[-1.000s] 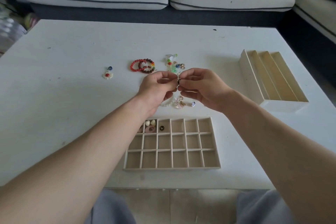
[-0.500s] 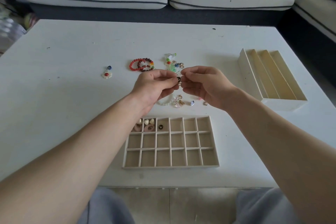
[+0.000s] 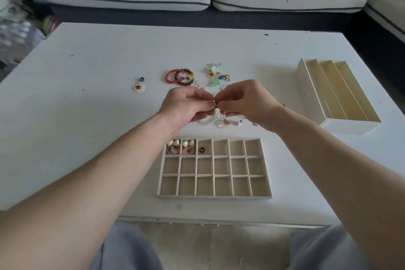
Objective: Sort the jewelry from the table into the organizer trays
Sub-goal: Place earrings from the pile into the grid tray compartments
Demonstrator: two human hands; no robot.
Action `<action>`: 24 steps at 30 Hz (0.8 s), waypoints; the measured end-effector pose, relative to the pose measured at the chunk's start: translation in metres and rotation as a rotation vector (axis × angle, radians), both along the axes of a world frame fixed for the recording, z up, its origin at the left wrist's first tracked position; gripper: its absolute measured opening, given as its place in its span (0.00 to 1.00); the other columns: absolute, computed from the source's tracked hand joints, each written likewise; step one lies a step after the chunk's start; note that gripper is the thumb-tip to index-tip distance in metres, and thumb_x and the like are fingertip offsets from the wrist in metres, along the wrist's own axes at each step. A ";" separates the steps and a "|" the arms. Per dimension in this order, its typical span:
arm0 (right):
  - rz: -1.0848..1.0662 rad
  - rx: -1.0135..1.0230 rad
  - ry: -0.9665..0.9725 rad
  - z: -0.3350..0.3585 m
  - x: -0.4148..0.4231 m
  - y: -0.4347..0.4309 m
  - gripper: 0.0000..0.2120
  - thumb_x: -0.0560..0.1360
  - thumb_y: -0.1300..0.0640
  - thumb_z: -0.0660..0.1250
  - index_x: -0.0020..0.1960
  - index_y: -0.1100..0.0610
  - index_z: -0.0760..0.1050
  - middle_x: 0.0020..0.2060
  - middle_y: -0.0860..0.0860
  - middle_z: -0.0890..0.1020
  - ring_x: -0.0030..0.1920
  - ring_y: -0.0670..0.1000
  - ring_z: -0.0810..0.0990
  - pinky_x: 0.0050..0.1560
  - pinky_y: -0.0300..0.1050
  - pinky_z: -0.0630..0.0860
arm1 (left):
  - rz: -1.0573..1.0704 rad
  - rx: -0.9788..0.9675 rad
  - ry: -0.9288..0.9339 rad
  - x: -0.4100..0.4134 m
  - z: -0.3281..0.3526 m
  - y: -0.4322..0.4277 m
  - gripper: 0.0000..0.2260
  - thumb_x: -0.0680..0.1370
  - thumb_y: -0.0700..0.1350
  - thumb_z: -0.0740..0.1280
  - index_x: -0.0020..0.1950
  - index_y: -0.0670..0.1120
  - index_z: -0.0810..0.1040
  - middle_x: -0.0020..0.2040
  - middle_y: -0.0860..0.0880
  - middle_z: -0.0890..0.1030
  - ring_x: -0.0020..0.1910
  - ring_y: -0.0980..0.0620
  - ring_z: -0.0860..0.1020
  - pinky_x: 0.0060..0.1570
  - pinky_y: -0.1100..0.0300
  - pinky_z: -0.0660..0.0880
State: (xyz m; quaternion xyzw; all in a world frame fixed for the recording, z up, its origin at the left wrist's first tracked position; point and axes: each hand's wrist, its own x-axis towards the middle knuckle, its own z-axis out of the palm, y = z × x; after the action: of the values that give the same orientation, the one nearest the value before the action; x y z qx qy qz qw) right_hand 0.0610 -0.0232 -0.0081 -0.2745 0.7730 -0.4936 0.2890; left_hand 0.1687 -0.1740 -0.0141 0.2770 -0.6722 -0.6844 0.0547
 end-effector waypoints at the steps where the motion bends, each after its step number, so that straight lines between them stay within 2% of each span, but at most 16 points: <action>1: 0.016 0.030 0.002 0.000 0.002 0.000 0.06 0.75 0.68 0.72 0.51 0.63 0.84 0.41 0.63 0.85 0.36 0.50 0.82 0.33 0.37 0.79 | -0.025 -0.025 -0.019 0.002 0.000 -0.001 0.08 0.73 0.33 0.76 0.46 0.45 0.83 0.39 0.46 0.86 0.40 0.51 0.86 0.42 0.63 0.82; 4: 0.069 0.079 -0.001 -0.004 0.007 -0.001 0.05 0.74 0.69 0.72 0.49 0.62 0.84 0.40 0.64 0.85 0.35 0.51 0.81 0.34 0.35 0.76 | -0.083 -0.077 -0.069 0.009 -0.002 -0.003 0.08 0.72 0.33 0.76 0.46 0.44 0.83 0.40 0.44 0.86 0.40 0.51 0.85 0.46 0.61 0.82; 7: 0.055 0.060 -0.077 -0.008 0.012 -0.002 0.05 0.74 0.69 0.72 0.47 0.61 0.84 0.41 0.64 0.85 0.38 0.52 0.82 0.44 0.44 0.83 | -0.094 -0.091 -0.091 0.014 -0.005 -0.004 0.08 0.71 0.33 0.77 0.46 0.44 0.83 0.41 0.44 0.86 0.41 0.51 0.85 0.48 0.59 0.82; 9: 0.046 0.045 -0.123 -0.011 0.016 -0.002 0.06 0.74 0.69 0.72 0.46 0.60 0.83 0.39 0.61 0.84 0.38 0.50 0.81 0.47 0.45 0.82 | -0.104 -0.086 -0.101 0.017 -0.006 -0.005 0.09 0.71 0.33 0.77 0.45 0.45 0.83 0.41 0.44 0.86 0.41 0.52 0.85 0.48 0.60 0.82; 12: 0.076 0.089 -0.097 -0.016 0.023 -0.005 0.06 0.74 0.68 0.72 0.45 0.58 0.83 0.35 0.52 0.83 0.35 0.47 0.80 0.40 0.41 0.80 | -0.141 -0.108 -0.129 0.023 -0.008 -0.008 0.10 0.70 0.32 0.77 0.44 0.45 0.83 0.40 0.45 0.86 0.41 0.52 0.83 0.48 0.60 0.82; 14: 0.090 0.149 -0.023 -0.017 0.026 -0.006 0.06 0.73 0.66 0.73 0.45 0.56 0.83 0.34 0.49 0.84 0.33 0.46 0.79 0.34 0.40 0.77 | -0.174 -0.143 -0.144 0.027 -0.011 -0.009 0.09 0.70 0.33 0.78 0.44 0.45 0.83 0.40 0.46 0.85 0.39 0.53 0.82 0.43 0.62 0.81; 16: 0.091 0.193 0.066 -0.020 0.028 -0.007 0.06 0.72 0.65 0.75 0.43 0.54 0.83 0.33 0.48 0.84 0.31 0.47 0.79 0.31 0.42 0.75 | -0.214 -0.289 -0.155 0.030 -0.014 -0.012 0.09 0.70 0.35 0.78 0.43 0.47 0.83 0.40 0.49 0.84 0.37 0.55 0.80 0.39 0.63 0.77; 19: 0.154 0.286 0.225 -0.026 0.030 -0.009 0.08 0.70 0.62 0.77 0.41 0.50 0.82 0.39 0.50 0.85 0.39 0.51 0.84 0.42 0.49 0.81 | -0.352 -0.681 -0.228 0.035 -0.019 -0.015 0.05 0.73 0.43 0.78 0.43 0.52 0.85 0.40 0.56 0.81 0.34 0.57 0.78 0.36 0.63 0.74; 21: 0.221 0.375 0.320 -0.030 0.034 -0.011 0.10 0.69 0.60 0.77 0.38 0.46 0.80 0.40 0.45 0.85 0.45 0.47 0.84 0.46 0.44 0.80 | -0.443 -0.834 -0.278 0.038 -0.020 -0.014 0.02 0.74 0.48 0.76 0.45 0.55 0.85 0.40 0.58 0.79 0.33 0.62 0.75 0.34 0.64 0.70; 24: 0.262 0.409 0.369 -0.033 0.041 -0.013 0.11 0.70 0.60 0.74 0.38 0.44 0.80 0.40 0.41 0.84 0.45 0.42 0.82 0.47 0.39 0.77 | -0.508 -0.899 -0.330 0.039 -0.023 -0.012 0.04 0.75 0.51 0.72 0.46 0.60 0.86 0.39 0.58 0.80 0.41 0.60 0.78 0.40 0.62 0.72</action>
State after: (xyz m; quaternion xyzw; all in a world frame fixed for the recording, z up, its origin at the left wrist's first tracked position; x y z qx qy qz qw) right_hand 0.1023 -0.0360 -0.0412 -0.3929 0.8539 -0.2278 0.2541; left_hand 0.2076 -0.1861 -0.0370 0.1588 -0.9442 -0.2687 -0.1057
